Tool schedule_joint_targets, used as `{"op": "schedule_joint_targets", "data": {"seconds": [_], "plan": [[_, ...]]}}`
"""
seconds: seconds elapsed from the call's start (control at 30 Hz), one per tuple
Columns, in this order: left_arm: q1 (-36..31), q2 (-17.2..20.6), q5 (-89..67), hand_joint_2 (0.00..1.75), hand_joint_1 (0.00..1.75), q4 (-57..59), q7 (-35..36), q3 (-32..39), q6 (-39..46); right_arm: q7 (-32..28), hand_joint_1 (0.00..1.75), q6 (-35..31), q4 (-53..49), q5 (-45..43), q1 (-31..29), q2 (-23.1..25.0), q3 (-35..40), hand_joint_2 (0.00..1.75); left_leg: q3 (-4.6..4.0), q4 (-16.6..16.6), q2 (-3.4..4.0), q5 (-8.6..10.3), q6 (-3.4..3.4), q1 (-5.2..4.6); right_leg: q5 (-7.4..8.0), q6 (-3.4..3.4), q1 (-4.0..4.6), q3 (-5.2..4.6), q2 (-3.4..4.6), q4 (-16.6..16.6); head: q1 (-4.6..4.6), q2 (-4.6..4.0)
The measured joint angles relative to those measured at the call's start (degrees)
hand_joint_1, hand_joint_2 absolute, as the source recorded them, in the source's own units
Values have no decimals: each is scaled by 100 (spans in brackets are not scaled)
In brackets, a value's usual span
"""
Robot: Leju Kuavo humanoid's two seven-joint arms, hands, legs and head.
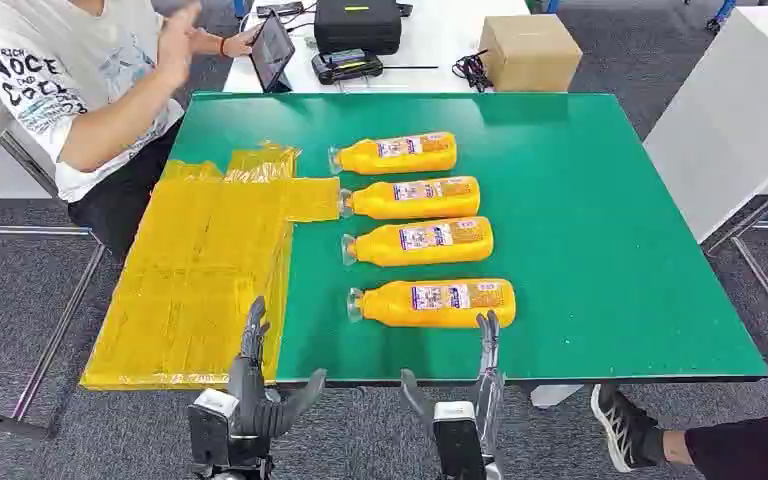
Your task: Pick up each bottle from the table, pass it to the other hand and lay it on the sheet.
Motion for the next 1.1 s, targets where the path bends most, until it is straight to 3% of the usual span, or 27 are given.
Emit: {"op": "schedule_joint_targets", "data": {"seconds": [0.83, 1.1], "plan": [[-14, 0, -20, 175, 0, 2, -22, 22, 94, 63, 0, 0, -2, -41, -3, -7, 7, 175, 0, 0, 0, 0, 0, 0, 0, 0, 0, 0, 0, 0, -2, 0], [-198, 0, -369, 175, 0, 17, -66, 79, 48, 563, 0, -4, -234, 1142, -145, -118, 94, 175, 1, 0, 0, 2, 1, 0, 2, 0, 0, 1, 0, 0, 0, 0]]}}
